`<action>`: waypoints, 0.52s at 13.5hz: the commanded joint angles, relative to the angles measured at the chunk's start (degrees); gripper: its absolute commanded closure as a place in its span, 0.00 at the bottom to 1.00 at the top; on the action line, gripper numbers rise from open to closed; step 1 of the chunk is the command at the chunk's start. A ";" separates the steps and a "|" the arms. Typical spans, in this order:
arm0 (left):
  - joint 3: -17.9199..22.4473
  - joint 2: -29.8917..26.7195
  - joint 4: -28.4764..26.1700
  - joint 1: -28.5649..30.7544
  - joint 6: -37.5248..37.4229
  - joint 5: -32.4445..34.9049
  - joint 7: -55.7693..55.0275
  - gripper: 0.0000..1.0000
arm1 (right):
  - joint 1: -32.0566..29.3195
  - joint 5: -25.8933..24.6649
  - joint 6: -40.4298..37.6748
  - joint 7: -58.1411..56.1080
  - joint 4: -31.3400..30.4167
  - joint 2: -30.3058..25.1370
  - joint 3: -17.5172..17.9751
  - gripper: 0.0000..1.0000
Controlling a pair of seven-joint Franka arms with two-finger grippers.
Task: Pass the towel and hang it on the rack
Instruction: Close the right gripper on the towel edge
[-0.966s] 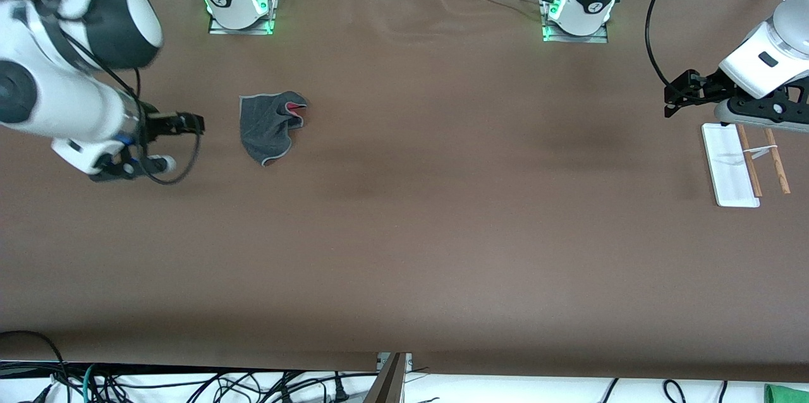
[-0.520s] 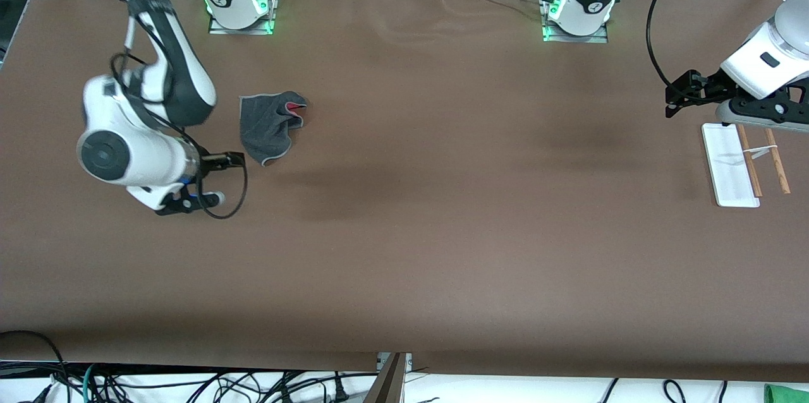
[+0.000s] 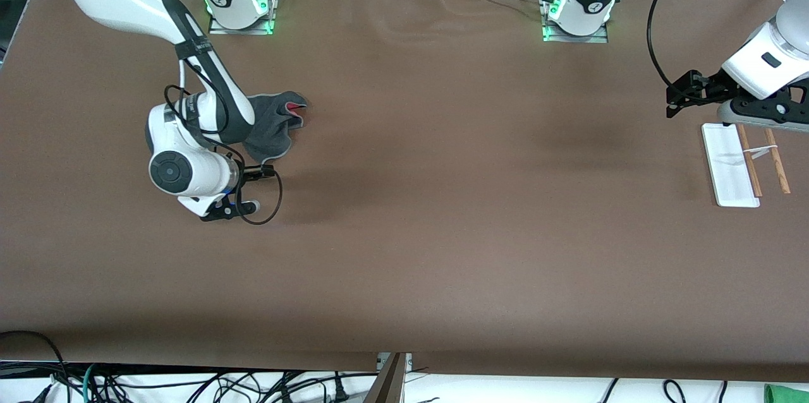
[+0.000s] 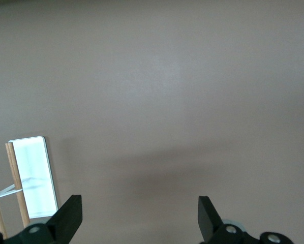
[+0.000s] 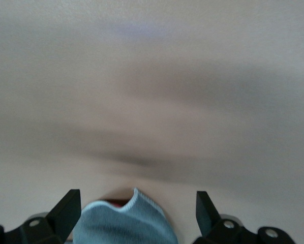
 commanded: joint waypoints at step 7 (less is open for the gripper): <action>-0.40 0.81 1.78 0.72 -1.30 -0.65 0.62 0.00 | 1.63 -4.36 3.70 0.91 -6.57 -0.18 -0.07 0.00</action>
